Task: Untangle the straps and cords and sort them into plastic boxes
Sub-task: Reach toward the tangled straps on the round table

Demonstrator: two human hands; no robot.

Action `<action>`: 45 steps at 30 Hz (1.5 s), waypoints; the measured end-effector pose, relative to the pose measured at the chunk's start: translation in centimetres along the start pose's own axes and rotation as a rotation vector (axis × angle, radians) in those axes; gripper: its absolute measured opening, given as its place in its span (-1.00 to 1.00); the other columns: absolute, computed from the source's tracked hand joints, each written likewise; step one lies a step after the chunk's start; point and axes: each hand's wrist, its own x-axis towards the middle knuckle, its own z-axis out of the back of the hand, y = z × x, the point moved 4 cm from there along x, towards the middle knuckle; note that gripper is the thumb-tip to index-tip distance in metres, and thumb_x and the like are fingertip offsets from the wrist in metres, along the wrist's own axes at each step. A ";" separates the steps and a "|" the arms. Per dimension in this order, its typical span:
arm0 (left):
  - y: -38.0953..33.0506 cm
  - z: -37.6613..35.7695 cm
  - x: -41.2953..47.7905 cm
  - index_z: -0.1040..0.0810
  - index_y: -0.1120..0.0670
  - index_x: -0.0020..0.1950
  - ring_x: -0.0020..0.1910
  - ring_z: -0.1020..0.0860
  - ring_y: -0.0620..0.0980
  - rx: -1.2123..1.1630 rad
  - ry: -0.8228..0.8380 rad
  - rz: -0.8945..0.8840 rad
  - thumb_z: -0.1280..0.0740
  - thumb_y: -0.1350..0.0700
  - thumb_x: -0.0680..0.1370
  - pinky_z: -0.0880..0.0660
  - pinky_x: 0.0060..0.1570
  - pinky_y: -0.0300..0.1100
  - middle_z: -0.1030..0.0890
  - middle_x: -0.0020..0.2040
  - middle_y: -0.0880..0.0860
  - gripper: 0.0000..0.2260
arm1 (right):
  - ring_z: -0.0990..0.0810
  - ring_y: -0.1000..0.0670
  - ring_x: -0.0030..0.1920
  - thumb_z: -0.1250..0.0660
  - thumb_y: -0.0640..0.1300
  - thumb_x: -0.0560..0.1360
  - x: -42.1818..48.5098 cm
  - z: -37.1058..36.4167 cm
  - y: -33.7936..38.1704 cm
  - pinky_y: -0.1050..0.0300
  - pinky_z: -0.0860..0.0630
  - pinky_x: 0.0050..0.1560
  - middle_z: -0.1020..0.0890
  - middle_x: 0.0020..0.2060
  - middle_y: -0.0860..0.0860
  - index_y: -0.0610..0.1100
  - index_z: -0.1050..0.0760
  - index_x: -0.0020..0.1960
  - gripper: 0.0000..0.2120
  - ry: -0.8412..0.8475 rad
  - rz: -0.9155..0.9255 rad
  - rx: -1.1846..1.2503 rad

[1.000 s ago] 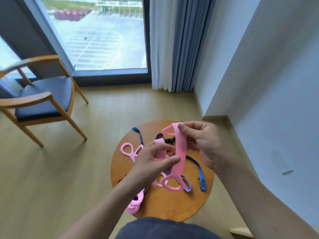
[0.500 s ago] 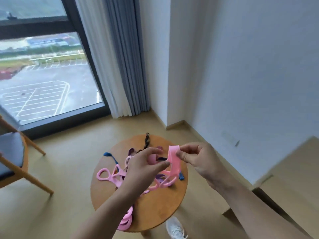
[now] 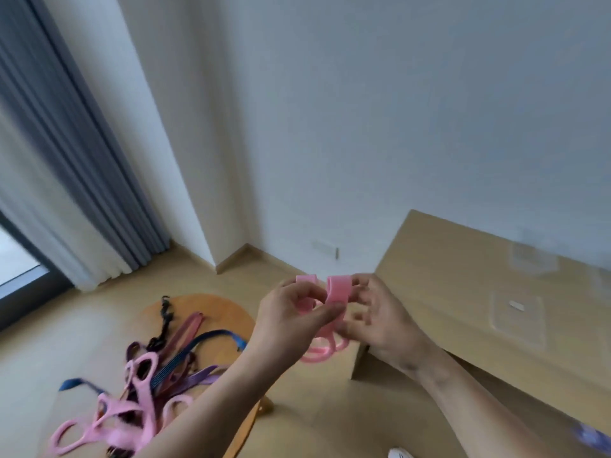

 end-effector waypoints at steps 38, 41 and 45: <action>-5.5 -42.3 18.4 -0.70 0.12 -0.03 -0.34 -0.63 0.01 -0.066 0.558 0.562 -0.31 0.37 0.52 -0.57 -0.30 -0.20 -0.65 -0.18 0.10 -0.77 | -0.56 0.06 0.14 -0.46 -0.18 0.47 -2.1 44.5 -16.9 0.12 -0.48 0.20 -0.58 0.13 0.06 -0.01 -0.60 0.17 -0.72 -0.708 -0.404 -0.428; -7.7 -42.3 18.3 -0.72 0.09 0.01 -0.26 -0.66 0.05 -0.165 0.628 0.494 -0.39 0.35 0.48 -0.60 -0.23 -0.14 -0.69 -0.12 0.16 -0.78 | -0.64 0.11 0.06 -0.41 -0.10 0.56 -2.0 39.6 -15.7 0.30 -0.53 0.07 -0.68 0.05 0.05 -0.03 -0.63 0.11 -0.87 -0.380 -0.386 0.080; -10.4 -41.6 18.4 -0.69 0.04 0.13 -0.13 -0.67 0.05 -0.184 0.769 0.351 -0.46 0.29 0.41 -0.62 0.06 0.03 -0.71 -0.07 0.16 -0.68 | -0.61 0.12 0.06 -0.40 0.27 0.41 -2.7 36.7 -14.4 0.18 -0.43 0.15 -0.67 -0.04 0.14 0.03 -0.62 0.05 -0.63 -0.280 -0.273 0.270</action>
